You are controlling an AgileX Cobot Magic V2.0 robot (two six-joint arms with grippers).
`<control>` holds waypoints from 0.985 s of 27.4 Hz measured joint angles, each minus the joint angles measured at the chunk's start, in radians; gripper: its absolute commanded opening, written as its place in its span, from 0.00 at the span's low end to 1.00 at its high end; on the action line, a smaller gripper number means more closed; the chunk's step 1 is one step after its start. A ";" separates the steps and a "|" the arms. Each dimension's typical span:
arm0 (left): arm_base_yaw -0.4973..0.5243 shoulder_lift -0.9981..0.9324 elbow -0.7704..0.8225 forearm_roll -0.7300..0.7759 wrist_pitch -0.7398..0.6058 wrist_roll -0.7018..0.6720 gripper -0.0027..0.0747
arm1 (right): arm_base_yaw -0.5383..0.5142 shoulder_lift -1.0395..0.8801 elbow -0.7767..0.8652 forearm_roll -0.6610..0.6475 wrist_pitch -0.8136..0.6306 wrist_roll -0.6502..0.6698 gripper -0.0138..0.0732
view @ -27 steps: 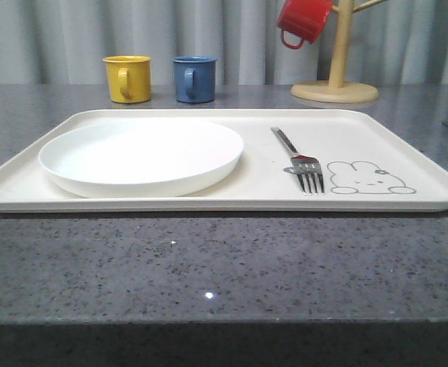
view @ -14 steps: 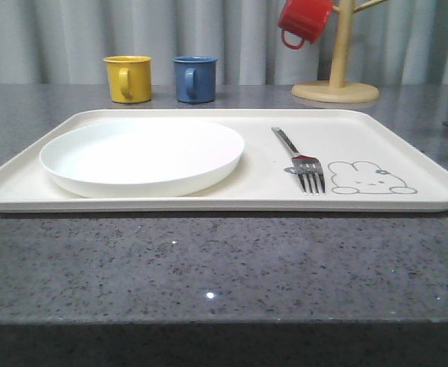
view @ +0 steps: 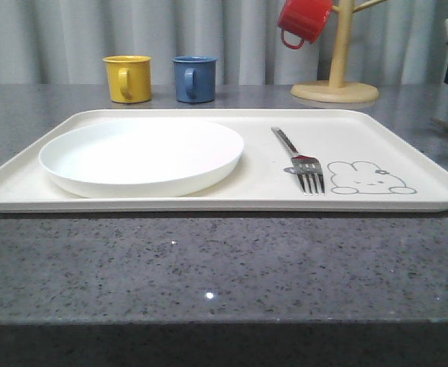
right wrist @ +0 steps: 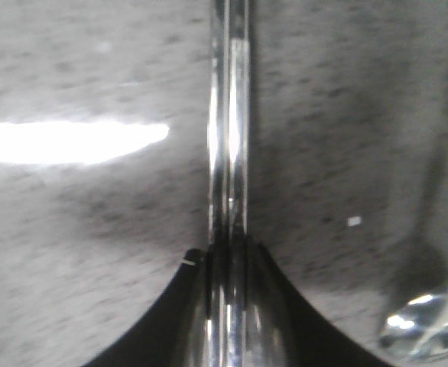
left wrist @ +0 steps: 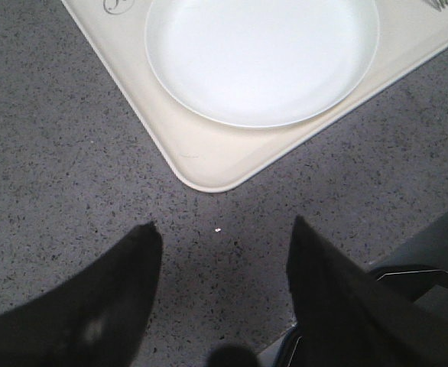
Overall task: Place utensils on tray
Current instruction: 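Place the chopsticks on the tray next to the fork and release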
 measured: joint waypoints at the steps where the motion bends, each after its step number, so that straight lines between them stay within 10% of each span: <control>1: 0.000 0.000 0.000 0.000 0.000 0.000 0.51 | 0.020 -0.018 0.000 0.015 0.004 0.000 0.20; 11: 0.000 0.000 0.000 0.000 0.000 0.000 0.51 | 0.254 -0.051 0.000 0.211 -0.042 0.097 0.20; 27: 0.000 0.000 0.000 0.000 0.000 0.000 0.51 | 0.297 0.003 0.000 0.240 -0.111 0.153 0.48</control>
